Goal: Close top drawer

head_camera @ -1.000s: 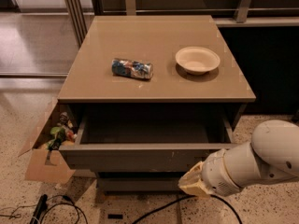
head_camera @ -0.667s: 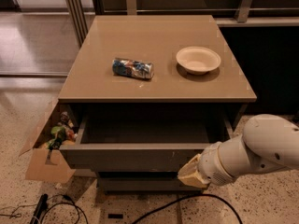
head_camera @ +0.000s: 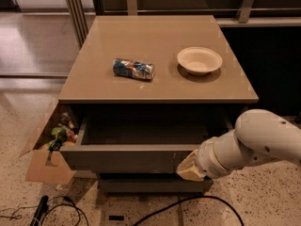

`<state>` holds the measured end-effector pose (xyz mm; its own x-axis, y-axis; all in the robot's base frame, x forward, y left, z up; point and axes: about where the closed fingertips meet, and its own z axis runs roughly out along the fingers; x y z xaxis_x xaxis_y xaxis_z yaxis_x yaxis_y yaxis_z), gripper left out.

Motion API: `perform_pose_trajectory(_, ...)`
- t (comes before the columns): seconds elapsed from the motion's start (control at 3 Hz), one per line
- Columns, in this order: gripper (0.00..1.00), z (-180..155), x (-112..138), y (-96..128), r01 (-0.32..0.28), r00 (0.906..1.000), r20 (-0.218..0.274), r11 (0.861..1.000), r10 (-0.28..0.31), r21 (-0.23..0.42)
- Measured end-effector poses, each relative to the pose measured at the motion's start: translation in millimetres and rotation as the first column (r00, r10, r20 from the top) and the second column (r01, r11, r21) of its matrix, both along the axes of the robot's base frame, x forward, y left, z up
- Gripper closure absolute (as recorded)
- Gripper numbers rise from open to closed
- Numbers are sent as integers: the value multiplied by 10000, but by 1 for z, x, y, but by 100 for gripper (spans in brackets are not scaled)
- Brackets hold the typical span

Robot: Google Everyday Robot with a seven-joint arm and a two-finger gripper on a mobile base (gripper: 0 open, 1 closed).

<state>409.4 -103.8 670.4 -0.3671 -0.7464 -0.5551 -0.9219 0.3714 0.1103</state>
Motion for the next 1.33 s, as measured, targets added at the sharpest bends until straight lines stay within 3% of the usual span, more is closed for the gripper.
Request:
perform_pose_trajectory(0.33,100,-15,45,-5,213,9997,94,9990,-210,-399)
perform_pose_trajectory(0.67,83,-18,50,-5,216,9997,97,9987,-212,-458)
perform_pose_trajectory(1.33,37,-18,50,-5,216,9997,97,9987,-211,-458)
